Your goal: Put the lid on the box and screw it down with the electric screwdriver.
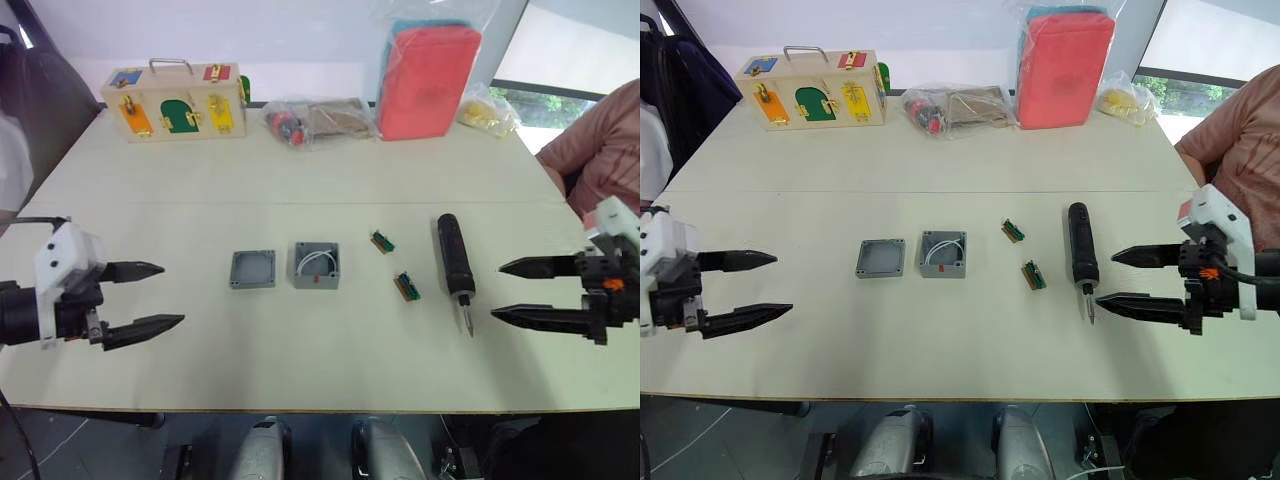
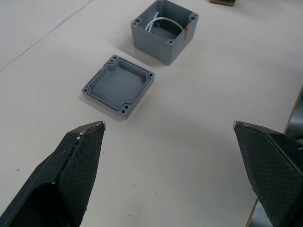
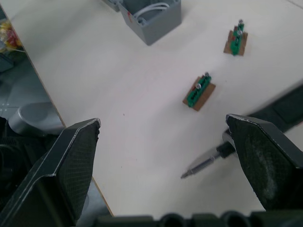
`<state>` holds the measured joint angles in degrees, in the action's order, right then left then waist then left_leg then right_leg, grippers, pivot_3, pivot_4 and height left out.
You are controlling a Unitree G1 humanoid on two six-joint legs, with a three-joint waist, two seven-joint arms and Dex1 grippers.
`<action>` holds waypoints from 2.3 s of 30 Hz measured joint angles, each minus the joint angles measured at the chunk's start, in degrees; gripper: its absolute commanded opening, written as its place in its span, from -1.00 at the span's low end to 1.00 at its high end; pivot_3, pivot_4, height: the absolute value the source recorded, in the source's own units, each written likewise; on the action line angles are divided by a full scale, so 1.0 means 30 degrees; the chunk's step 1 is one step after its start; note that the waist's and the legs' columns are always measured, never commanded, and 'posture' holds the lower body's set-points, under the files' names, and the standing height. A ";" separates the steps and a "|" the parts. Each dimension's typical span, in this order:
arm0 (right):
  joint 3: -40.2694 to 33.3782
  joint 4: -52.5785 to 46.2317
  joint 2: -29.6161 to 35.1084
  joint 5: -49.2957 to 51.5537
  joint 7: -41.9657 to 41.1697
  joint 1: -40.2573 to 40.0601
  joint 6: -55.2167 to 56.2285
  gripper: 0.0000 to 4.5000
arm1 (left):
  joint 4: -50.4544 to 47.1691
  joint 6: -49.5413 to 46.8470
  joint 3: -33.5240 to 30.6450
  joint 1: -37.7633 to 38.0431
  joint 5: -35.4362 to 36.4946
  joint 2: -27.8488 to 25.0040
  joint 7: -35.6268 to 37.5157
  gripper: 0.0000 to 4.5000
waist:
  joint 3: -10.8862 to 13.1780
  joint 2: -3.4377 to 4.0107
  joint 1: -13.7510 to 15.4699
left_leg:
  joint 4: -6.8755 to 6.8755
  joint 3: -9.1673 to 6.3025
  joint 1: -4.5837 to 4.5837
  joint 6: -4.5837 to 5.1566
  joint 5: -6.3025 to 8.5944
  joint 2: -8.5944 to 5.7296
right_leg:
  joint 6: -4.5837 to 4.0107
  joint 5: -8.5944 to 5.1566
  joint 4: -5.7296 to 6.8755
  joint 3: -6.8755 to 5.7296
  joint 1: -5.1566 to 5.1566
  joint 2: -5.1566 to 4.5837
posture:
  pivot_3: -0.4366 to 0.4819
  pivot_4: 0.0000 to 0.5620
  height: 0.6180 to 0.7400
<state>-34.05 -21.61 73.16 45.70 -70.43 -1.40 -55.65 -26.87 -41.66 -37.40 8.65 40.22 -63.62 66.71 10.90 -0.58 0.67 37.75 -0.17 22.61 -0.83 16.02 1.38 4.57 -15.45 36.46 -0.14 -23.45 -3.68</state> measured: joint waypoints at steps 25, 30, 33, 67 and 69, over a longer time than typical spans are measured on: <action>-0.0278 -0.1393 -0.0416 0.0719 0.1316 0.1033 -0.0648 1.00 | 0.1725 0.1417 0.2444 -0.2661 -0.0788 -0.0163 0.0276 0.98 | 0.0002 0.0005 -0.0016 | 0.0005 0.0080 -0.0007 -0.0002 -0.0001 0.0019 | -0.0003 0.0016 0.0013 0.0005 0.0004 0.0029 | -0.05 -0.47 0.83; 0.0398 -0.2100 -0.1078 0.1249 0.2420 0.1398 -0.0908 1.00 | 0.1912 0.1947 0.3627 -0.4015 -0.0854 -0.0047 0.0193 0.98 | 0.0000 0.0002 0.0017 | 0.0018 0.0082 -0.0008 -0.0002 -0.0002 0.0017 | 0.0000 0.0019 0.0030 0.0009 0.0005 0.0031 | -0.05 -0.47 0.83; 0.0846 -0.2588 -0.1653 0.1579 0.3118 0.1642 -0.0951 1.00 | 0.2071 0.2171 0.5389 -0.5779 -0.1071 0.0293 -0.0064 0.98 | -0.0001 0.0001 0.0027 | 0.0037 0.0073 -0.0013 -0.0002 -0.0002 0.0008 | 0.0006 0.0022 0.0045 0.0009 0.0024 0.0035 | -0.05 -0.47 0.83; 0.4641 -0.7415 -0.6198 0.4548 1.2520 0.2570 -0.0933 1.00 | 2.0226 1.5844 2.0434 -1.9740 -1.2843 1.2520 0.4483 -0.58 | 0.0012 -0.0056 0.0011 | 0.0146 -0.0054 0.0037 0.0013 -0.0007 -0.0141 | 0.0092 0.0067 0.0251 -0.0004 -0.0014 0.0034 | -0.05 -0.47 0.83; 0.4641 -0.7414 -0.6197 0.4656 1.2690 0.2539 -0.0916 1.00 | 2.0652 1.6084 2.0429 -1.9871 -1.2856 1.2701 0.4701 -0.92 | 0.0012 -0.0057 -0.0011 | 0.0146 -0.0056 0.0037 0.0013 -0.0007 -0.0140 | 0.0092 0.0067 0.0252 -0.0005 -0.0016 0.0036 | -0.05 -0.47 0.83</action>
<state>-20.13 -43.85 54.56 59.67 -32.36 6.22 -58.40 35.08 6.59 23.88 -50.97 1.65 -25.51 80.81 10.94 -0.76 0.63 38.19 -0.34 22.72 -0.79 16.00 0.97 4.85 -15.25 37.21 -0.16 -23.50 -3.57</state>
